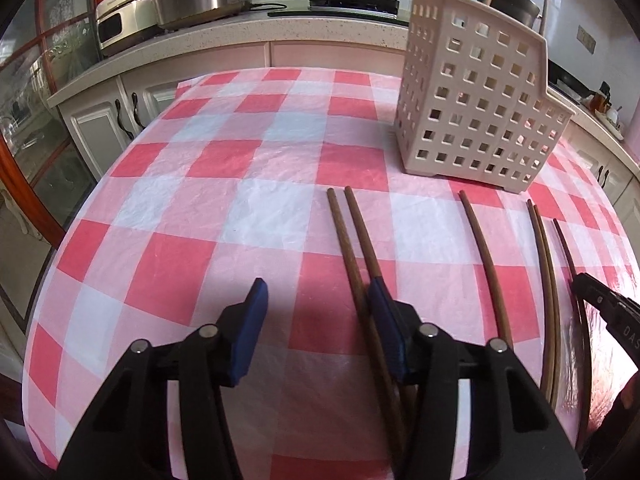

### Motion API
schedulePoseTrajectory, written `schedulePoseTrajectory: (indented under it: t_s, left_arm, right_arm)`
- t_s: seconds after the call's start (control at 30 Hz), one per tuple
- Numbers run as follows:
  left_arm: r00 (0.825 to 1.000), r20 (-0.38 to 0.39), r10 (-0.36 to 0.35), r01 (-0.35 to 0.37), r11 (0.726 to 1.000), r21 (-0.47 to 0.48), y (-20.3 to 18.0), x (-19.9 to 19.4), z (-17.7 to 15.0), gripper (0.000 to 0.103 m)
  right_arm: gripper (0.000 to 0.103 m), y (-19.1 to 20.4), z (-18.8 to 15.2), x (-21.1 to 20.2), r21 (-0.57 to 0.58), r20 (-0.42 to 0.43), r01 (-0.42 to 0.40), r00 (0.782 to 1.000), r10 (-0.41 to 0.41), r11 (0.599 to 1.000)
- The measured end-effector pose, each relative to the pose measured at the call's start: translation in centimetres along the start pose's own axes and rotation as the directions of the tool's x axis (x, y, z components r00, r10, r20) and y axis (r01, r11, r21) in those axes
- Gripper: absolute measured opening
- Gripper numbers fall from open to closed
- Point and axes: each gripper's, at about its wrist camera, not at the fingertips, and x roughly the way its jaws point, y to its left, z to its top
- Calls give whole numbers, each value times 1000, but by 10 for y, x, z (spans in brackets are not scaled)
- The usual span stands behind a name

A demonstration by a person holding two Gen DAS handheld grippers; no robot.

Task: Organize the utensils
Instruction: 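Grasp a brown chopstick with the right gripper while the left gripper grasps another, then lift both chopsticks upright and carry them above the white caddy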

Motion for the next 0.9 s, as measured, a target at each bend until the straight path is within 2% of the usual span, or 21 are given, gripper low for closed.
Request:
schedulePoseTrajectory:
  t_s: [0.2,0.3,0.47,0.73,0.9]
  left_arm:
    - [1000,1,12,-12,1000,18,-5,3,3,41]
    - [1000,-2,8,-8,1000,28,-5,3,4,33]
    - [1000,-3,-9,9,998,67,-11,1,2,9]
    - [998,0,-69,69,996,48,-5,-5,-1,6]
    - [993,69,-96,93,995,40,-1,-31,0,6]
  right_arm:
    - [7,1,3,2,-21,0,14,1000,-14,1000]
    - [7,3,5,4,-36,-3,22,1000,-22,999]
    - [7,6,4,4,-56,2,42,999,-42,998]
    - [7,2,1,-10,-22,49,26,998,-25,999]
    - [6,5,4,-37,-23,120,7,993,-4,1000]
